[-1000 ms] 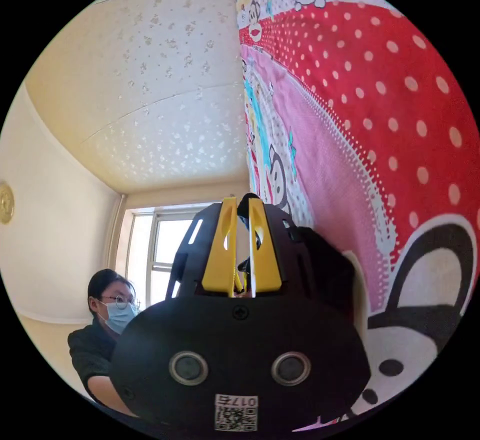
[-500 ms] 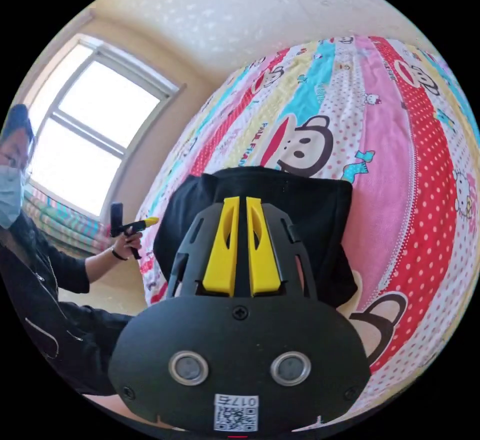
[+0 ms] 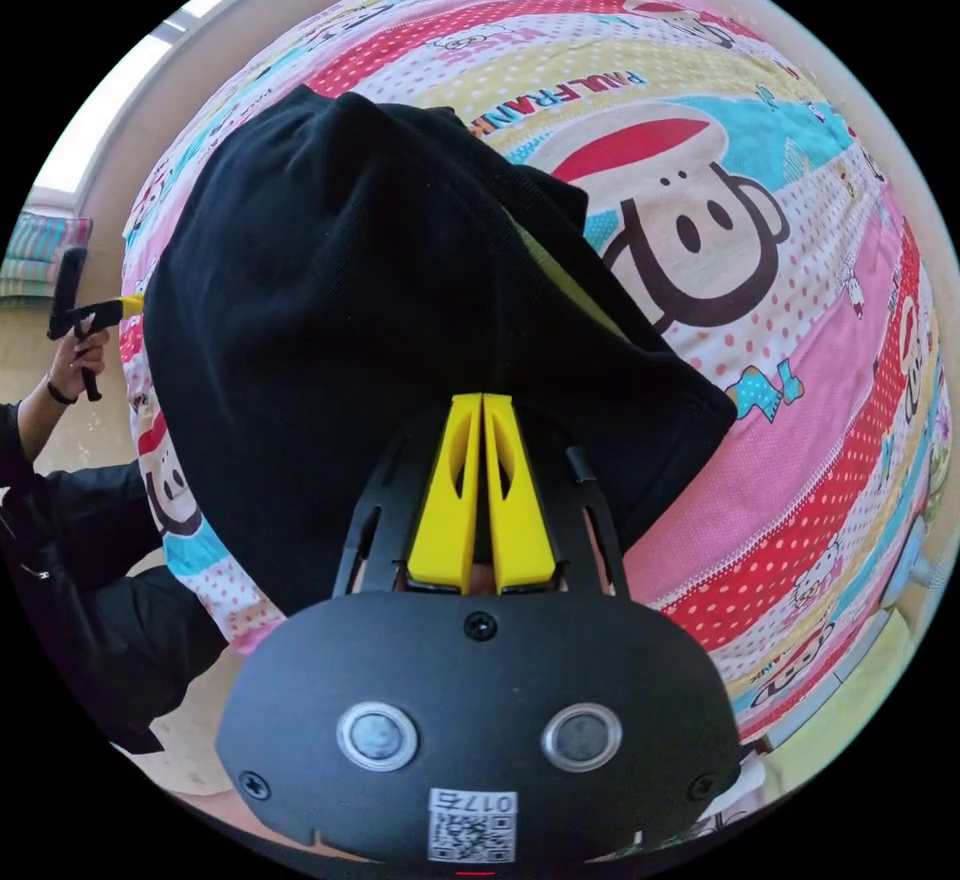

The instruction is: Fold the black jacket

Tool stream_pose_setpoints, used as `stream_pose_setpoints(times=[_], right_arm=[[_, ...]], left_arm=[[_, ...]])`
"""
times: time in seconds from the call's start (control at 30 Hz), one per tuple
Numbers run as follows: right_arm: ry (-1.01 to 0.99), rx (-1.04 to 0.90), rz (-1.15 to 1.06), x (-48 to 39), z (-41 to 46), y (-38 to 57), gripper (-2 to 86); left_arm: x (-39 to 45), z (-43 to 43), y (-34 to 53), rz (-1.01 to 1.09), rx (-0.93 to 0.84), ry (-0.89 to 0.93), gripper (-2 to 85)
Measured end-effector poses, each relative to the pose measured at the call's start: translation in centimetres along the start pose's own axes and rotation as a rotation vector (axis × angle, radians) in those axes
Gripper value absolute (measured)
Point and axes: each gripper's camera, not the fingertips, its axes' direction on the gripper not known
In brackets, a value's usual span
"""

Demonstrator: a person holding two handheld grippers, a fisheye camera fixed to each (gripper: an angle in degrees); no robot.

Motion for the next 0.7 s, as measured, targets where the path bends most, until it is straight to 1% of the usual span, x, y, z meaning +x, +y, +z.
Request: stream_pose_setpoints(times=[0.03, 0.1, 0.17, 0.23, 0.27, 0.3, 0.33, 0.37, 0.4, 0.43, 0.47, 0.5, 0.53, 0.6, 0.67, 0.7], right_arm=[[-0.013, -0.012, 0.023, 0.0, 0.7, -0.9, 0.3], [-0.038, -0.038, 0.064, 0.0, 1.6, -2.2, 0.3], [-0.039, -0.077, 0.095, -0.4, 2.9, -4.1, 0.3], [-0.007, -0.110, 0.084, -1.2, 3.9, -5.5, 0.2], [0.018, -0.137, 0.076, -1.7, 4.6, -6.5, 0.2], [0.030, -0.151, 0.074, -2.0, 5.0, -7.0, 0.2], [0.055, -0.178, 0.074, -2.6, 5.7, -8.0, 0.2], [0.078, -0.197, 0.080, -3.2, 6.3, -8.8, 0.3], [0.088, -0.203, 0.087, -3.5, 6.6, -9.1, 0.3], [0.107, -0.207, 0.100, -4.0, 7.1, -9.7, 0.3], [0.126, -0.204, 0.110, -4.5, 7.6, -10.1, 0.3], [0.134, -0.202, 0.115, -4.7, 7.9, -10.3, 0.3], [0.147, -0.196, 0.129, -5.1, 8.3, -10.6, 0.3], [0.164, -0.192, 0.155, -5.7, 9.0, -11.1, 0.4], [0.195, -0.211, 0.171, -6.5, 10.0, -12.1, 0.4], [0.206, -0.219, 0.167, -6.7, 10.3, -12.4, 0.3]], left_arm=[[-0.1, 0.4, 0.2, 0.003, -0.018, -0.013, 7.2], [-0.7, 2.0, 0.4, 0.016, -0.082, -0.040, 4.8], [-0.6, 1.7, 0.0, 0.048, -0.080, -0.047, 1.9], [0.4, 1.0, -0.6, 0.110, -0.094, -0.130, 0.4], [1.2, 0.6, -0.7, 0.145, -0.094, -0.205, -0.1], [1.5, 0.3, -0.6, 0.139, -0.088, -0.323, 0.0], [1.6, 0.1, -0.5, 0.151, -0.088, -0.332, 0.0], [1.4, -0.3, -0.4, 0.155, -0.089, -0.256, 0.8], [0.7, -1.0, -0.2, 0.124, -0.054, -0.088, 3.1], [0.2, -1.4, 0.0, 0.102, -0.026, 0.013, 5.2], [-1.0, -1.6, 0.4, 0.039, 0.027, 0.189, 8.2], [-2.0, -1.2, 0.7, -0.037, 0.043, 0.264, 10.3], [-2.4, -1.0, 0.9, -0.066, 0.038, 0.257, 10.6], [-2.9, -0.3, 0.7, -0.087, 0.015, 0.124, 11.2], [-3.1, -0.4, 0.3, -0.060, 0.019, 0.103, 11.3], [-3.4, -0.4, 0.0, -0.061, 0.025, 0.127, 11.3]])
